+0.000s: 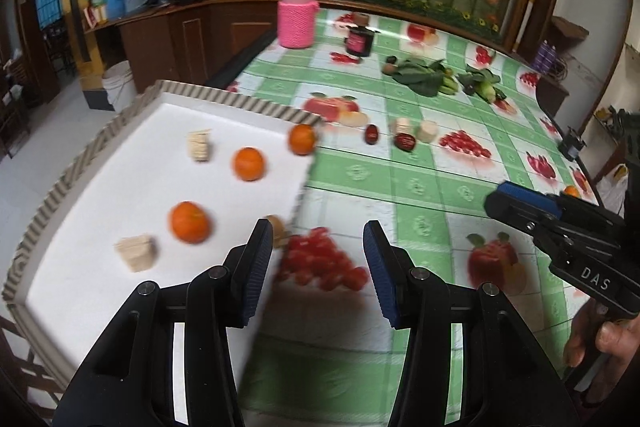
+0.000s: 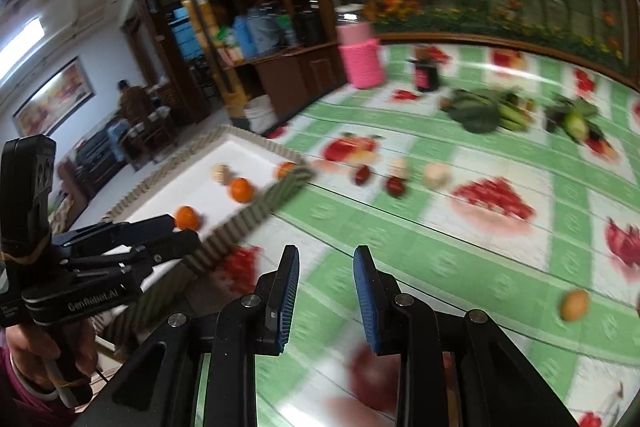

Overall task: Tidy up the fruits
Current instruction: 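Move both grippers back over the table toward the remaining items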

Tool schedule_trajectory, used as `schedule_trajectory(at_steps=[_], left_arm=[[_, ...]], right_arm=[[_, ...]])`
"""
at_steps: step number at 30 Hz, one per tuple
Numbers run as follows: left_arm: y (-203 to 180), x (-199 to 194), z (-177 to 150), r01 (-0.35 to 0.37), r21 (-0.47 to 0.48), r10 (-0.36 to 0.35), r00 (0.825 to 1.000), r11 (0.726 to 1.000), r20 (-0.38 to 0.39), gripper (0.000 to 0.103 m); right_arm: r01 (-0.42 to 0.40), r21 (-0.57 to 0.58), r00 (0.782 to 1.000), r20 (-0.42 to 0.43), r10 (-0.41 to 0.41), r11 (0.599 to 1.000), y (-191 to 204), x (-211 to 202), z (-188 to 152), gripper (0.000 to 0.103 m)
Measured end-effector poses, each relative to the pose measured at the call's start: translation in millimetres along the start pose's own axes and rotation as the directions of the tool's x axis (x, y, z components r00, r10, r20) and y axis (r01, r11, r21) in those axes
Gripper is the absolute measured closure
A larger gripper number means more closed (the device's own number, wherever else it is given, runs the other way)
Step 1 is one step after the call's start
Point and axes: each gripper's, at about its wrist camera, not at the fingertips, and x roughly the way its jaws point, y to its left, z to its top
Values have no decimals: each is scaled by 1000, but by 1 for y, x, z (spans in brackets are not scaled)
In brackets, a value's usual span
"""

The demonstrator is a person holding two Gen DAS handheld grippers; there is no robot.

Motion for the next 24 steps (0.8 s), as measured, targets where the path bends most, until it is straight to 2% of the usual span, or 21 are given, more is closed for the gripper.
schedule_trajectory(at_steps=[3, 8, 18, 24], left_arm=[[-14, 7, 6, 23, 6, -23, 1000, 1000, -12, 56], [-31, 14, 9, 26, 42, -26, 1000, 999, 1, 56], [-56, 52, 24, 71, 44, -68, 996, 997, -61, 56], [-73, 86, 36, 124, 44, -118, 987, 991, -113, 56]], right_arm=[[44, 45, 999, 1, -44, 998, -23, -10, -6, 76], [50, 105, 999, 12, -51, 993, -48, -19, -16, 76], [110, 92, 994, -20, -108, 990, -63, -18, -18, 74], [106, 111, 994, -26, -103, 988, -79, -15, -15, 74]])
